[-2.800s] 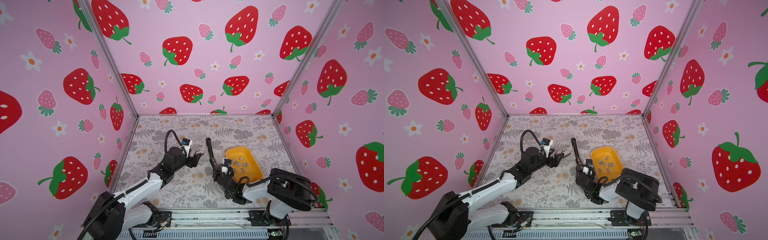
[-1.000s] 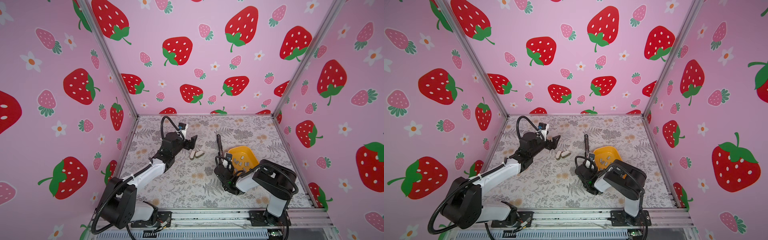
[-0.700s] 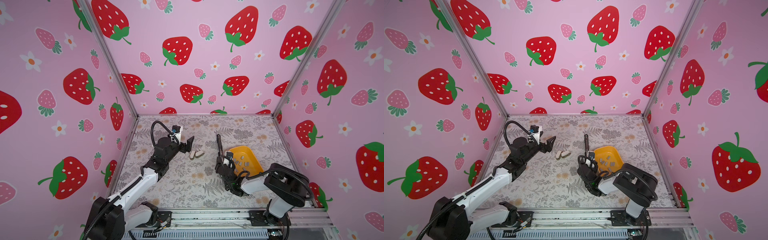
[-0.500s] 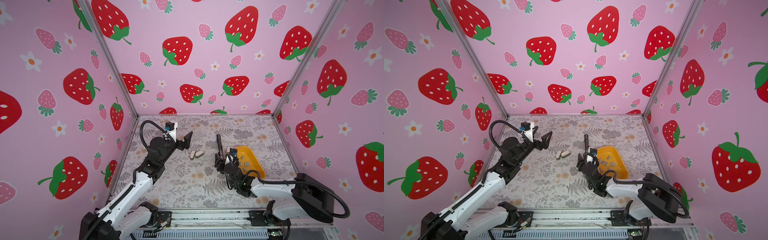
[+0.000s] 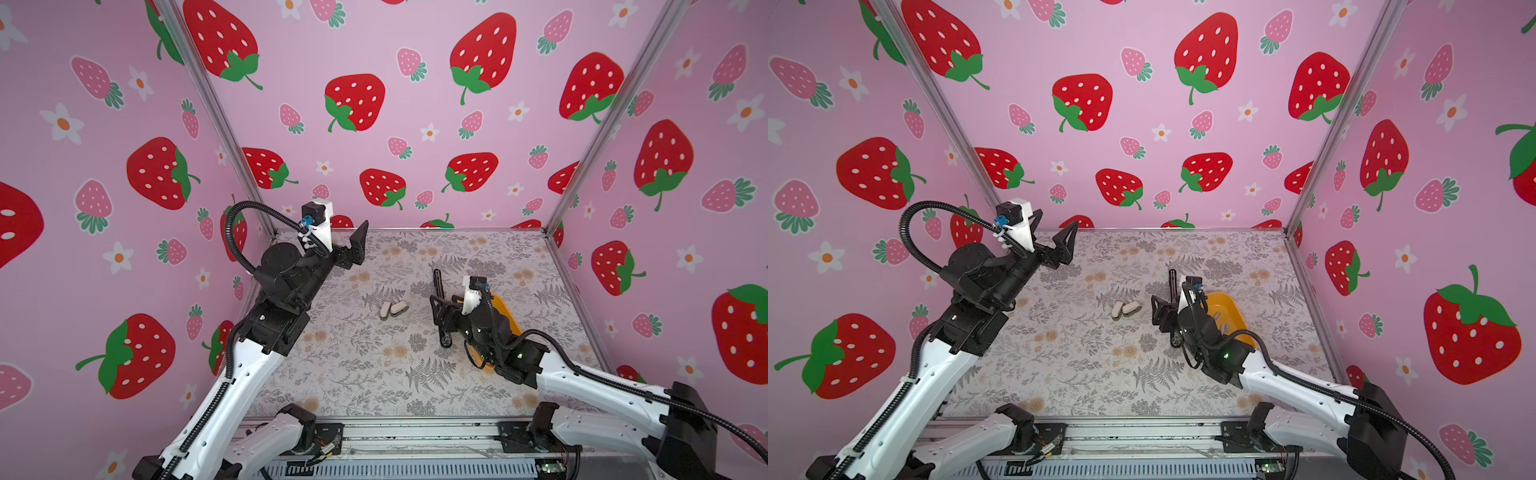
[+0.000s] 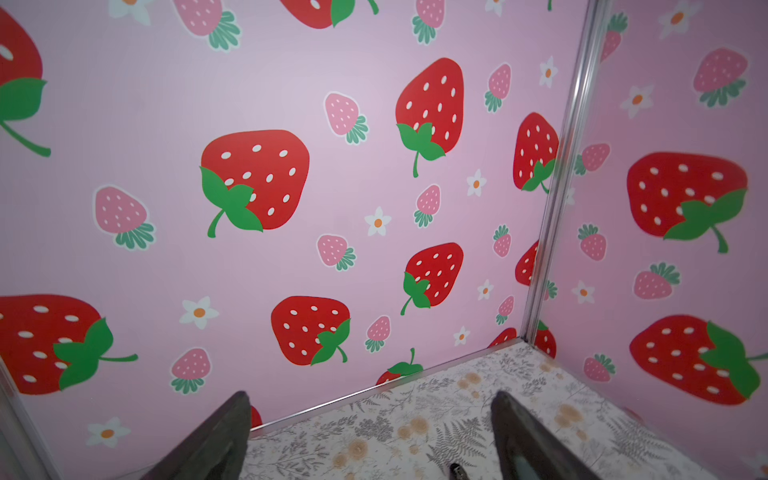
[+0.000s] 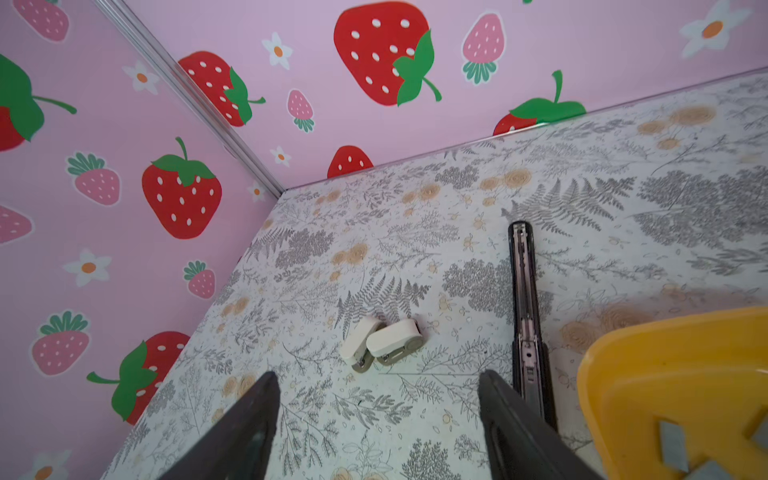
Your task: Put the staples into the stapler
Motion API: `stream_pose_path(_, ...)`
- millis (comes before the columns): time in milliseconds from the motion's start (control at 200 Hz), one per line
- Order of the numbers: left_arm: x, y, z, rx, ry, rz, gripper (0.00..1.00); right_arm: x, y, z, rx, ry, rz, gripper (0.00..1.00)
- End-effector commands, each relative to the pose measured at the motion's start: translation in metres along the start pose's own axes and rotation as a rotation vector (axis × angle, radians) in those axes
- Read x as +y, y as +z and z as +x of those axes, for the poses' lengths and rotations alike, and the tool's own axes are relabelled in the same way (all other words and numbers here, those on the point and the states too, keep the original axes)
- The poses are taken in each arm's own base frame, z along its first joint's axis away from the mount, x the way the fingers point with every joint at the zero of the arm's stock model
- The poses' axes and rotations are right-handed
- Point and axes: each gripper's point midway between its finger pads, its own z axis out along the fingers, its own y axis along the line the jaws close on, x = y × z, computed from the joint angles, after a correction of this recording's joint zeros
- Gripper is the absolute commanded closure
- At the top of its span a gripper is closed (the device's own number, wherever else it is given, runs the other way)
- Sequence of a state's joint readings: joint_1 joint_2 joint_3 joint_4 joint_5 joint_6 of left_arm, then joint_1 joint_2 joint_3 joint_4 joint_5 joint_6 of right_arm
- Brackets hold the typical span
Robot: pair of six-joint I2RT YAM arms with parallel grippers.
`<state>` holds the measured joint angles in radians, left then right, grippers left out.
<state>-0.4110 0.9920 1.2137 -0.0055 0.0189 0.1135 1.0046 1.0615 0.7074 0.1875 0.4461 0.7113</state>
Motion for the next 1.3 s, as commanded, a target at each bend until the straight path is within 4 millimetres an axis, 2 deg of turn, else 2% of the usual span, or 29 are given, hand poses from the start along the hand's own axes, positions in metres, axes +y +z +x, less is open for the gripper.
stream_pose_path(0, -0.027, -0.012, 0.033, 0.079, 0.294, 0.162, 0.12, -0.036, -0.001, -0.026, -0.045, -0.122, 0.158, 0.16)
stream_pose_path(105, -0.051, -0.008, 0.086, 0.135, 0.48, 0.311, 0.15, -0.076, 0.006, -0.042, -0.088, -0.187, 0.308, 0.16)
stream_pose_path(180, -0.064, 0.0, 0.128, 0.212, 0.614, 0.423, 0.19, -0.104, 0.009, -0.038, -0.079, -0.176, 0.419, 0.13)
stream_pose_path(275, -0.076, 0.013, 0.188, 0.321, 0.767, 0.549, 0.21, -0.095, 0.02, -0.025, -0.045, -0.175, 0.302, 0.16)
stream_pose_path(380, -0.083, 0.011, 0.251, 0.419, 0.881, 0.665, 0.22, -0.105, 0.024, -0.01, -0.022, -0.178, 0.328, 0.14)
stream_pose_path(430, -0.083, 0.005, 0.272, 0.46, 0.932, 0.708, 0.23, -0.109, 0.029, -0.005, -0.003, -0.178, 0.341, 0.13)
stream_pose_path(515, -0.077, -0.002, 0.303, 0.536, 0.986, 0.729, 0.23, -0.102, 0.04, -0.002, 0.03, -0.171, 0.313, 0.14)
stream_pose_path(605, -0.07, 0.006, 0.316, 0.574, 1.01, 0.683, 0.25, -0.096, 0.047, 0.003, 0.052, -0.166, 0.283, 0.16)
stream_pose_path(710, -0.076, 0.009, 0.328, 0.626, 1.021, 0.705, 0.27, -0.098, 0.048, 0.006, 0.059, -0.16, 0.288, 0.16)
stream_pose_path(830, -0.081, 0.033, 0.328, 0.601, 1.046, 0.617, 0.27, -0.098, 0.041, -0.002, 0.033, -0.158, 0.295, 0.15)
stream_pose_path(966, -0.085, 0.057, 0.324, 0.583, 1.07, 0.594, 0.27, -0.101, 0.031, -0.008, 0.004, -0.153, 0.301, 0.14)
stream_pose_path(1096, -0.093, 0.069, 0.327, 0.6, 1.079, 0.601, 0.27, -0.104, 0.025, -0.011, -0.013, -0.15, 0.31, 0.13)
stream_pose_path(1186, -0.098, 0.073, 0.336, 0.617, 1.07, 0.617, 0.26, -0.107, 0.026, -0.01, -0.014, -0.152, 0.32, 0.13)
stream_pose_path(1291, -0.095, 0.081, 0.346, 0.658, 1.064, 0.595, 0.26, -0.108, 0.031, -0.006, 0.003, -0.153, 0.324, 0.13)
